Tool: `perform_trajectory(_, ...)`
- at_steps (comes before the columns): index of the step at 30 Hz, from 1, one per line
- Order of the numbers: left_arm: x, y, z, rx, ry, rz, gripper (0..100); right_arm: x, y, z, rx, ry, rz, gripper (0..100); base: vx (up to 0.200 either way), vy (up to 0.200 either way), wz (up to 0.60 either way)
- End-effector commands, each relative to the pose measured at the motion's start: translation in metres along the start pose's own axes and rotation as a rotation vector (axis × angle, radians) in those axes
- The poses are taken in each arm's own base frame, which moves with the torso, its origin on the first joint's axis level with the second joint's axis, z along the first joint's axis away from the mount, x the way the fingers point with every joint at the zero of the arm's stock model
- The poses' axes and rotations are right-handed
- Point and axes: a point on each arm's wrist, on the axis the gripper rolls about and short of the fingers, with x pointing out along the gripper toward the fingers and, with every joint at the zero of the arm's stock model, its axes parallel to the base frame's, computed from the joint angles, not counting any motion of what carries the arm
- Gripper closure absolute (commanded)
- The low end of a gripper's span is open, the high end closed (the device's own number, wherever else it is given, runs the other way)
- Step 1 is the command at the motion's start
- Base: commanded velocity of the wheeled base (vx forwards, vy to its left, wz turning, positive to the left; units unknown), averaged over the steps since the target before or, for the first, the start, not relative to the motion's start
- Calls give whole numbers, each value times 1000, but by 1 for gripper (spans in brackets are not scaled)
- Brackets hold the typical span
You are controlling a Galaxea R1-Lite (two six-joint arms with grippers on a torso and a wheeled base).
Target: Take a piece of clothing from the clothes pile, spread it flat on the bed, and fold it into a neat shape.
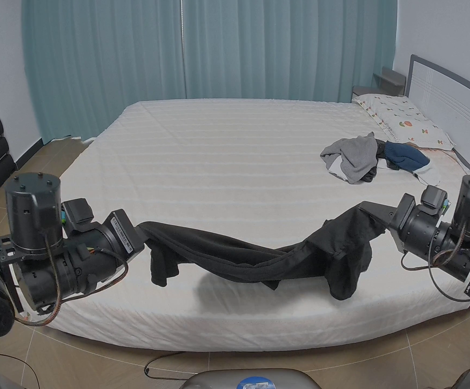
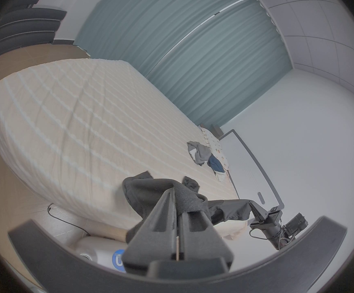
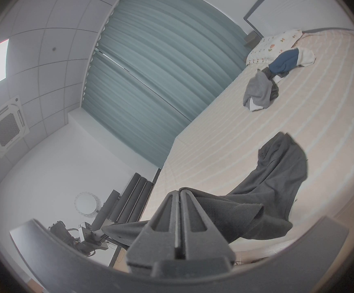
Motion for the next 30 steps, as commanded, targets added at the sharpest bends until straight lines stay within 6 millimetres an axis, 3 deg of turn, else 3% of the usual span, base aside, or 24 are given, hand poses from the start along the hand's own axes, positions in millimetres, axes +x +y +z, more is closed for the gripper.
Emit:
perform_trajectory(1, -42, -26, 20, 27, -77, -107, 100, -53, 44, 30, -79, -129, 138, 100, -200, 0, 0)
perform_trajectory(8, -61, -56, 61, 84, -206, -128, 100, -86, 104, 92, -164, -301, 231, 100, -29, 0, 0)
perform_trajectory(10, -70, -71, 83, 76, -257, -127, 100, -96, 129, 122, -188, -380, 268, 100, 0, 0, 0)
perform_trajectory(13, -72, -80, 99, 73, -258, -95, 100, -93, 147, 149, -203, -426, 265, 100, 0, 0, 0)
perform_trajectory(15, -55, -82, 110, 64, -245, -45, 100, -74, 150, 171, -205, -436, 211, 100, 0, 0, 0)
perform_trajectory(17, -37, -76, 115, 56, -239, 0, 100, -50, 145, 179, -195, -414, 169, 100, 0, 0, 0)
perform_trajectory(19, -28, -73, 116, 53, -232, 22, 100, -38, 141, 182, -191, -406, 151, 100, 0, 0, 0)
perform_trajectory(20, -9, -65, 118, 45, -209, 69, 100, -10, 132, 186, -185, -393, 119, 100, 0, 0, 0)
perform_trajectory(21, -7, -65, 118, 45, -205, 72, 100, -9, 131, 186, -184, -391, 117, 100, 0, 0, 0)
perform_trajectory(22, 7, -60, 117, 42, -184, 98, 100, 15, 122, 187, -182, -367, 94, 100, 0, 0, 0)
perform_trajectory(25, 32, -51, 119, 35, -165, 136, 100, 59, 104, 187, -182, -337, 56, 100, 0, 0, 0)
perform_trajectory(30, 74, -36, 127, 21, -166, 183, 100, 114, 83, 186, -175, -353, 22, 100, 160, 0, 0)
